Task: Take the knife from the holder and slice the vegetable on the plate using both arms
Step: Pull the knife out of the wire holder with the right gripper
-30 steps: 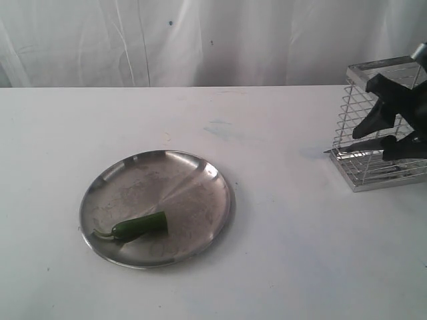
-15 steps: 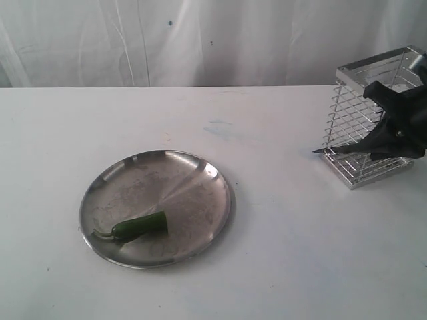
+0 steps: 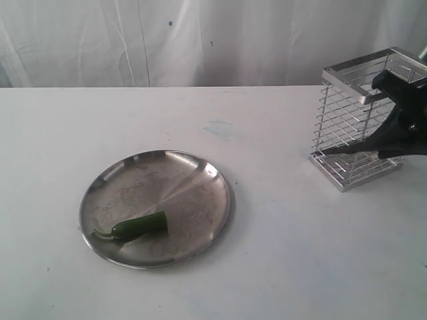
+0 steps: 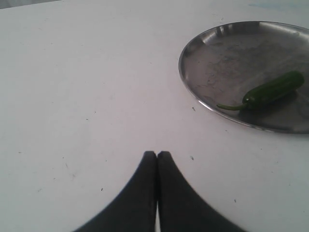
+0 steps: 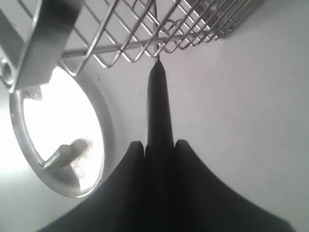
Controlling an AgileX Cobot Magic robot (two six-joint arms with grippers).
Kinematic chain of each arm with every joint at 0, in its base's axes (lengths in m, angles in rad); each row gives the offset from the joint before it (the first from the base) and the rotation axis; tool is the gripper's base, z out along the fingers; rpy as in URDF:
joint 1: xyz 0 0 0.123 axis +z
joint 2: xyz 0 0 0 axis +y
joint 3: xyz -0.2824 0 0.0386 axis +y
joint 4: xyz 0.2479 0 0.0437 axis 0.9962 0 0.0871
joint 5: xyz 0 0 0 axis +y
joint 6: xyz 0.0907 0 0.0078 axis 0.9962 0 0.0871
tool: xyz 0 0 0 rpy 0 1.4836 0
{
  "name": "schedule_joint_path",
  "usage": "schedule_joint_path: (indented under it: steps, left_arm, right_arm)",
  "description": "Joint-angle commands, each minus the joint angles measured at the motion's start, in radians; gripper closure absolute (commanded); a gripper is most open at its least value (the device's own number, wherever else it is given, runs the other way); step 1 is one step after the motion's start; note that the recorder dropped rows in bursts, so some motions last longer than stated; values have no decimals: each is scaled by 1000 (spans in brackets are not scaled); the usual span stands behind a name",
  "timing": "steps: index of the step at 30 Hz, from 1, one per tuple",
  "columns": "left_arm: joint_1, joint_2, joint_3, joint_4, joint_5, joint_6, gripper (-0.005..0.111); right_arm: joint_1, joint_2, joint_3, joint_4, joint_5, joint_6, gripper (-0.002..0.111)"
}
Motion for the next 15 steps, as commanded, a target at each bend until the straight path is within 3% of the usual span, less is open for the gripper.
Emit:
schedule_joint_path:
  steps: [1,15]
  left_arm:
    - [-9,-5,3,-5,3,0,107]
    - [-9,-5,3,-5,3,0,107]
  right_arm:
    - [-5,-40,-1,-27,38,10,108]
    - [-5,-189,-1,-132,158,131,108]
